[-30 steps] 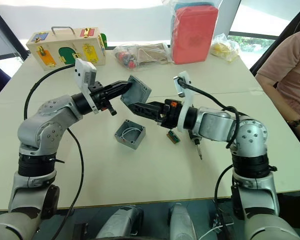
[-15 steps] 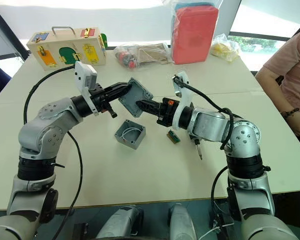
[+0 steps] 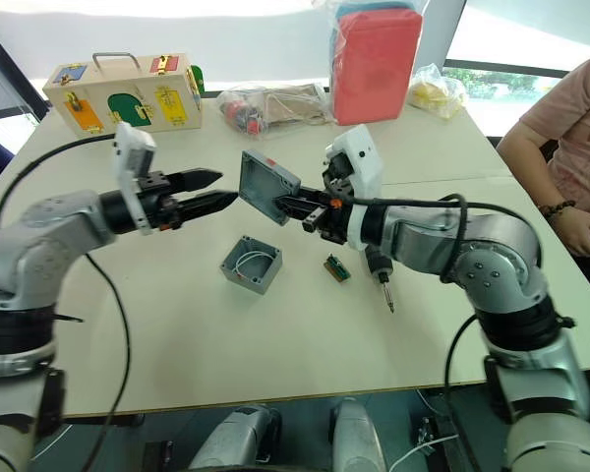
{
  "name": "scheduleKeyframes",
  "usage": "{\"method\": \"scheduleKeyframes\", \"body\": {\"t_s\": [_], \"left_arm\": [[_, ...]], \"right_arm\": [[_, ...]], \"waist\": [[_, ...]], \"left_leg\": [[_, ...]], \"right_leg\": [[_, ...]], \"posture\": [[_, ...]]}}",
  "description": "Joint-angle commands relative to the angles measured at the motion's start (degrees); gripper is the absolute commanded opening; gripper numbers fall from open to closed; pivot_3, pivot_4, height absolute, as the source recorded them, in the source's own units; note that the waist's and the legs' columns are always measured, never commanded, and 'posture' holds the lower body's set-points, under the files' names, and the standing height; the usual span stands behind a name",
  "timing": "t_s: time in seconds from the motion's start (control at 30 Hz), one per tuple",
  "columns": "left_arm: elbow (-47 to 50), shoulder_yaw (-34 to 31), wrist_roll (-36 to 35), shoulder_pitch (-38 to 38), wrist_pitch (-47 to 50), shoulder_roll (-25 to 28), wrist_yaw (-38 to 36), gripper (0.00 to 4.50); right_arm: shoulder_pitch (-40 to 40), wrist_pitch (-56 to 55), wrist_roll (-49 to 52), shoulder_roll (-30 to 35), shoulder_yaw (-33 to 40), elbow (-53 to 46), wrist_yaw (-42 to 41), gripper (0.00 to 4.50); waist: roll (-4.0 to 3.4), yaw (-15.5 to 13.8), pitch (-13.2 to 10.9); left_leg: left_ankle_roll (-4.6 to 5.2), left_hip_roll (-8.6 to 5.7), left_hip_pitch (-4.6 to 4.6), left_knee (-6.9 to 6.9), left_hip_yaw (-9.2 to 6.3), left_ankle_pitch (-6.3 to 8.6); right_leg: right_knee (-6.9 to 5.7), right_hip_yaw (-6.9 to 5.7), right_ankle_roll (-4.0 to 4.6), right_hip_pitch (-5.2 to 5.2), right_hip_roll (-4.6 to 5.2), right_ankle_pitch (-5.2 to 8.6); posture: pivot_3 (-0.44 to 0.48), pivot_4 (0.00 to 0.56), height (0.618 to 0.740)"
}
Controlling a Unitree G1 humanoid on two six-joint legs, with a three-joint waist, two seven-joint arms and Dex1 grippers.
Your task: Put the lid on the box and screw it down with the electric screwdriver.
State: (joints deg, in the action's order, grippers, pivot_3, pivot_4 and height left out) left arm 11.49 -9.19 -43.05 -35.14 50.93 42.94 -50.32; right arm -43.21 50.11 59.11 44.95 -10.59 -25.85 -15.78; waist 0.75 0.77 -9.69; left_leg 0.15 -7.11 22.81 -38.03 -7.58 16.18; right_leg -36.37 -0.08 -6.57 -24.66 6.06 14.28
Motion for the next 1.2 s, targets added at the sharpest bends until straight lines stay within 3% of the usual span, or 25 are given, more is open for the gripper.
{"method": "scheduleKeyframes", "body": {"t_s": [0.03,0.17,0.27,0.4,0.7,0.9,1.2], "left_arm": [[-1.6,-0.1,-2.0,-0.2,-0.1,7.8,-12.3,4.44],[-6.8,5.2,3.9,-0.8,-9.2,16.5,-28.0,4.44],[-12.1,8.7,8.6,-2.9,-15.8,17.9,-34.1,4.44],[-20.0,12.9,14.3,-7.6,-22.1,17.3,-39.9,4.44],[-29.2,18.6,18.0,-14.9,-28.2,15.2,-42.2,4.44],[-28.1,18.2,17.2,-12.8,-27.6,16.4,-42.2,4.44],[-25.9,20.9,15.8,-12.3,-29.0,18.1,-42.2,4.44]], "right_arm": [[-1.5,-15.2,-20.2,3.2,-6.1,-1.3,-13.1,0.28],[-2.0,-41.9,-48.2,4.7,-15.2,3.7,-20.2,0.28],[-2.0,-53.6,-61.3,2.1,-17.9,8.9,-18.8,0.28],[-1.2,-64.1,-83.6,-0.4,-21.7,13.4,-11.1,0.28],[11.8,-58.2,-107.0,-9.1,-20.6,11.5,-1.3,0.28],[19.8,-52.5,-116.7,-16.2,-20.2,8.2,2.7,0.28],[24.3,-52.4,-124.2,-23.0,-22.1,7.9,7.3,0.28]], "waist": [[0.00,0.1,0.0],[-0.02,0.2,0.0],[-0.02,0.0,0.0],[-0.01,0.0,0.0],[0.05,0.1,0.0],[0.07,0.3,0.0],[0.08,-0.1,0.0]], "left_leg": [[0.00,0.00,0.00,0.00,0.01,0.00],[-0.01,0.01,0.00,0.03,0.08,0.00],[-0.03,0.01,0.00,0.05,0.13,-0.01],[-0.05,0.00,0.03,0.01,0.11,-0.02],[-0.24,0.02,0.46,-0.06,0.09,-0.14],[-0.29,0.04,0.45,-0.07,0.06,-0.16],[-0.30,0.04,0.43,-0.07,0.04,-0.17]], "right_leg": [[0.01,0.00,0.00,0.00,0.00,0.00],[-0.02,0.03,0.00,-0.09,-0.02,0.00],[-0.02,0.06,0.00,-0.12,-0.03,0.00],[-0.08,0.08,0.01,-0.16,-0.06,0.00],[-0.74,0.17,0.03,-0.77,-0.14,0.01],[-0.77,0.20,0.04,-0.80,-0.18,0.01],[-0.78,0.21,0.04,-0.75,-0.18,0.02]], "posture": [[0.000,0.150,0.740],[0.000,0.150,0.740],[0.000,0.150,0.740],[0.000,0.150,0.740],[0.000,0.150,0.740],[0.000,0.150,0.740],[0.000,0.150,0.740]]}}
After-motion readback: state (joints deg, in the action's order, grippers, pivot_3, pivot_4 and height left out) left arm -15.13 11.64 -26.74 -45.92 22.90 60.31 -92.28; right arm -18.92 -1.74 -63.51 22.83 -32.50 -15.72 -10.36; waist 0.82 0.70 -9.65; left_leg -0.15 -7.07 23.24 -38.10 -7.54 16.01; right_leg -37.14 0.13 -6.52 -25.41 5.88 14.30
